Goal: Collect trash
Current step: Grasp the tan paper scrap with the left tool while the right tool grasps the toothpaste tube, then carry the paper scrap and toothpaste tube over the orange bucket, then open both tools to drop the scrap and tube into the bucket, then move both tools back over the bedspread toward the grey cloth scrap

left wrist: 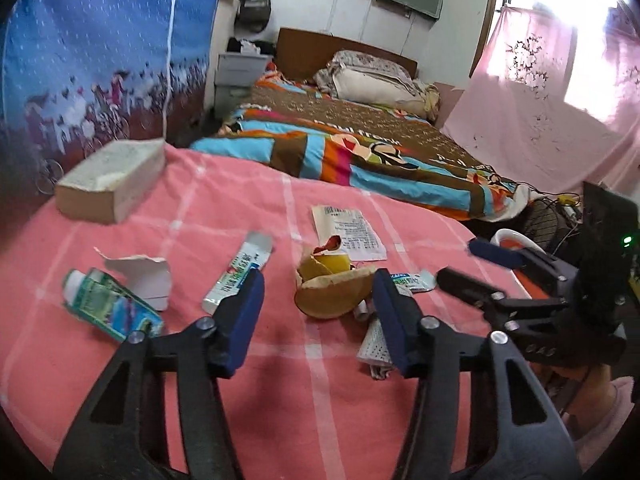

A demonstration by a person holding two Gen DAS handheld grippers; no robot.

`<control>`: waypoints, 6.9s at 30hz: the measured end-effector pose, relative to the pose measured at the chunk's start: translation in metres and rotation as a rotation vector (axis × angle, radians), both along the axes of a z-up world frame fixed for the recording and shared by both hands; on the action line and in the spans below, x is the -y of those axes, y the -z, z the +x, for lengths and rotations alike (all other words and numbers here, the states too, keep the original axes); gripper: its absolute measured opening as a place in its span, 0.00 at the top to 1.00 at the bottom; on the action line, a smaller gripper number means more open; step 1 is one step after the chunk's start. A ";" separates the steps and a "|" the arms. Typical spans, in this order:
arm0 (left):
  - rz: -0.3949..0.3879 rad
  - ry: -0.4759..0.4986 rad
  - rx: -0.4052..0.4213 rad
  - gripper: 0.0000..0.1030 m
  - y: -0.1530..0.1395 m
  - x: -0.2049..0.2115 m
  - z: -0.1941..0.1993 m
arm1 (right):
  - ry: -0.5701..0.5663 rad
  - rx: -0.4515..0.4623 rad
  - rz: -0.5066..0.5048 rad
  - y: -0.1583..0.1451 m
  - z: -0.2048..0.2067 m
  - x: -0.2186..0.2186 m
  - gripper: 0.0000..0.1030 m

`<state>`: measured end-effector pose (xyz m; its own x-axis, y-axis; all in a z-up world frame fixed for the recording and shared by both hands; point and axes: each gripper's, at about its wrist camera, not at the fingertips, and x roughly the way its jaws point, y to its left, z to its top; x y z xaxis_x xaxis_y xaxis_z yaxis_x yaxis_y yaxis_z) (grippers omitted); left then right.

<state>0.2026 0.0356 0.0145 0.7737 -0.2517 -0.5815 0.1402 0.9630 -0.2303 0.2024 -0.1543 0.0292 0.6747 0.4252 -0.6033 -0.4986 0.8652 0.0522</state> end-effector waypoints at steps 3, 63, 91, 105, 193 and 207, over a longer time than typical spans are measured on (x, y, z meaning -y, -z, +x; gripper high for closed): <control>-0.024 0.023 -0.025 0.11 0.003 0.000 0.005 | -0.048 -0.064 -0.030 0.008 0.009 -0.010 0.36; 0.050 0.126 0.395 0.49 -0.063 0.111 -0.042 | 0.242 0.525 0.153 -0.064 -0.082 0.089 0.77; -0.049 0.421 0.265 0.49 -0.055 0.278 -0.016 | 0.738 0.368 0.039 -0.064 -0.085 0.245 0.77; 0.004 0.441 0.028 0.49 -0.025 0.312 0.006 | 0.746 0.163 -0.032 -0.034 -0.068 0.263 0.77; 0.128 -0.353 0.537 0.00 -0.066 0.026 -0.085 | 0.304 0.627 0.293 -0.081 -0.096 0.092 0.00; 0.140 -0.348 0.440 0.00 -0.053 -0.019 -0.077 | 0.125 0.473 0.216 -0.059 -0.065 0.026 0.00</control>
<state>0.1257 0.0547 0.0677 0.9737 0.1173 -0.1952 -0.1367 0.9866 -0.0889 0.1369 -0.1799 0.0880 0.9052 0.4052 -0.1283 -0.4049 0.9139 0.0296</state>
